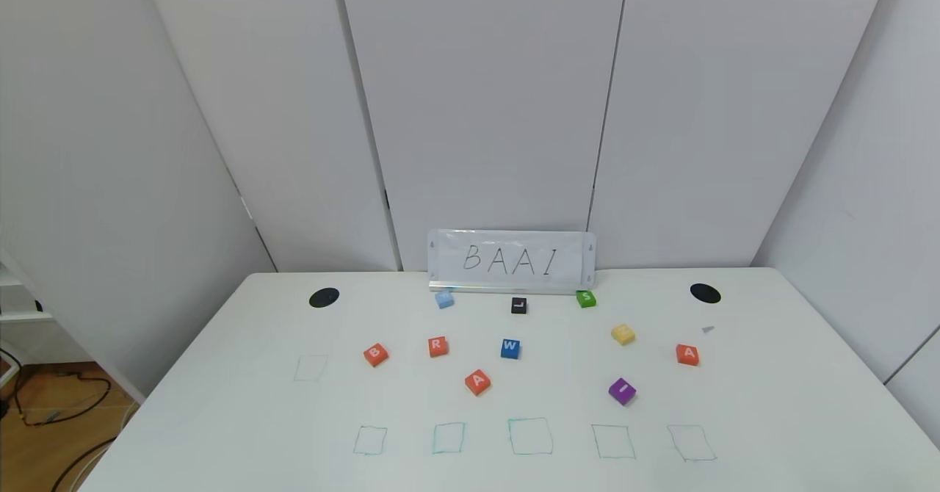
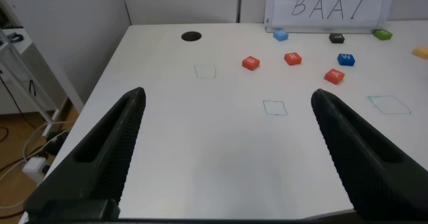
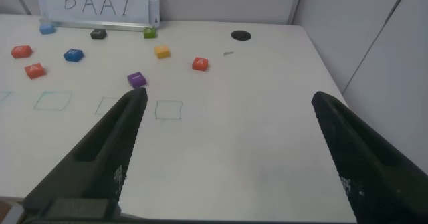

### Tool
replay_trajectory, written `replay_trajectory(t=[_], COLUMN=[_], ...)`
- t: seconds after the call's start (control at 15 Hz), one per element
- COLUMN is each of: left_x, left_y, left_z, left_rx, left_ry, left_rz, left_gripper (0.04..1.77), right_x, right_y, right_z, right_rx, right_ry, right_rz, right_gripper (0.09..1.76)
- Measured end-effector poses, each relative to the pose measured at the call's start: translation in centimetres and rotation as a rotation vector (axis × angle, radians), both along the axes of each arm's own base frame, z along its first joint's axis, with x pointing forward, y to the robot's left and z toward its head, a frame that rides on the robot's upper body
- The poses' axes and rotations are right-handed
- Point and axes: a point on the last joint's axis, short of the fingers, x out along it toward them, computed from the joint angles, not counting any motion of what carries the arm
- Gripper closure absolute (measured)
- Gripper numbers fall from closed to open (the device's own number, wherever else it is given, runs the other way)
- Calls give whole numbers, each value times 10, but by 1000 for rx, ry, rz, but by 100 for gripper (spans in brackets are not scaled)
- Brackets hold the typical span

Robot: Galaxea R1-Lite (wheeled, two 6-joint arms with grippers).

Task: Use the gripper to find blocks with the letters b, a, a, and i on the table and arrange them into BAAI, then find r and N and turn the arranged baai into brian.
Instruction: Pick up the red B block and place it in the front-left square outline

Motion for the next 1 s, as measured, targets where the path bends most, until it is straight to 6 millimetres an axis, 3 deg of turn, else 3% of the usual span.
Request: replay_trajectory(t=[0.4,0.6,0.8,1.0], left_x=[0,-2,-6,-2], left_y=[0,0,0,0], left_z=[0,5,35,70], left_rx=[11,26,21,19], left_ry=[5,-6,-48,-53], left_rz=[0,-2,-2,-12], left_gripper=[5,5,5,5], right_x=[0,-6,-10,0], right_y=[0,0,0,0], right_z=[0,15,41,70], right_rx=[-1,-3,-3,-3], right_ry=[3,15,50,103], right_rz=[-1,-1,1,1], right_gripper=[8,8,8,8])
